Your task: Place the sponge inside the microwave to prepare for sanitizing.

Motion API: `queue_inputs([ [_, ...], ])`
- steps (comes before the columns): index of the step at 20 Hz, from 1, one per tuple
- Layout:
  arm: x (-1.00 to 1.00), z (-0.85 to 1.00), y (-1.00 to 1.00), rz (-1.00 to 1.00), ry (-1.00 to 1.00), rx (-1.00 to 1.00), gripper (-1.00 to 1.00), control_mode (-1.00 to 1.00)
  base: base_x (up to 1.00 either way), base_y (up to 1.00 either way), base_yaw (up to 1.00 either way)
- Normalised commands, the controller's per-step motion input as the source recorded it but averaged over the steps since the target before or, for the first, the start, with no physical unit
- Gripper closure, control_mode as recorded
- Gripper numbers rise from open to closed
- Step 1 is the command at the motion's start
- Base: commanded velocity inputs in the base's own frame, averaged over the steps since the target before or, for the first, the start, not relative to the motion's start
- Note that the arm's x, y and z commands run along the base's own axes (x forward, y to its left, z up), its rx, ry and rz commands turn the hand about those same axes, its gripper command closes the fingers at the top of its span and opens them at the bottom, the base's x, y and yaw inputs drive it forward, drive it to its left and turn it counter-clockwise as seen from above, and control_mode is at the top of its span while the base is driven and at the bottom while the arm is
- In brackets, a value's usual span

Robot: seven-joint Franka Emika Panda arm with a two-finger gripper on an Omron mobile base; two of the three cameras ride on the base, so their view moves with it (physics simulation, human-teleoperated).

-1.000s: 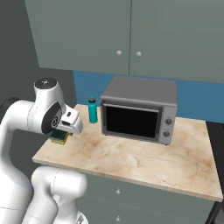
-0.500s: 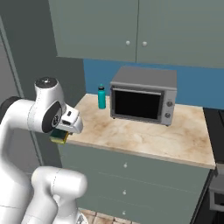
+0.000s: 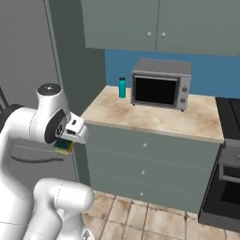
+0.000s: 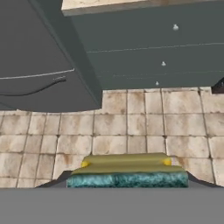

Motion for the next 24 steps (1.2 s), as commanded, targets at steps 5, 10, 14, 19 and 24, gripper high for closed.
queue_inputs([
  [5, 0.0, 0.0, 0.0, 0.0, 0.0, 0.0, 1.0, 1.0, -0.46, 0.75, 0.01],
  [10, 0.0, 0.0, 0.0, 0.0, 0.0, 0.0, 1.0, 1.0, -0.27, 0.87, 0.0],
  [14, 0.0, 0.0, 0.0, 0.0, 0.0, 0.0, 1.0, 1.0, -0.15, 0.93, 0.07],
  [19, 0.0, 0.0, 0.0, 0.0, 0.0, 0.0, 1.0, 1.0, -0.14, 0.92, 0.09],
  [24, 0.0, 0.0, 0.0, 0.0, 0.0, 0.0, 1.0, 1.0, 0.0, 0.93, 0.03],
])
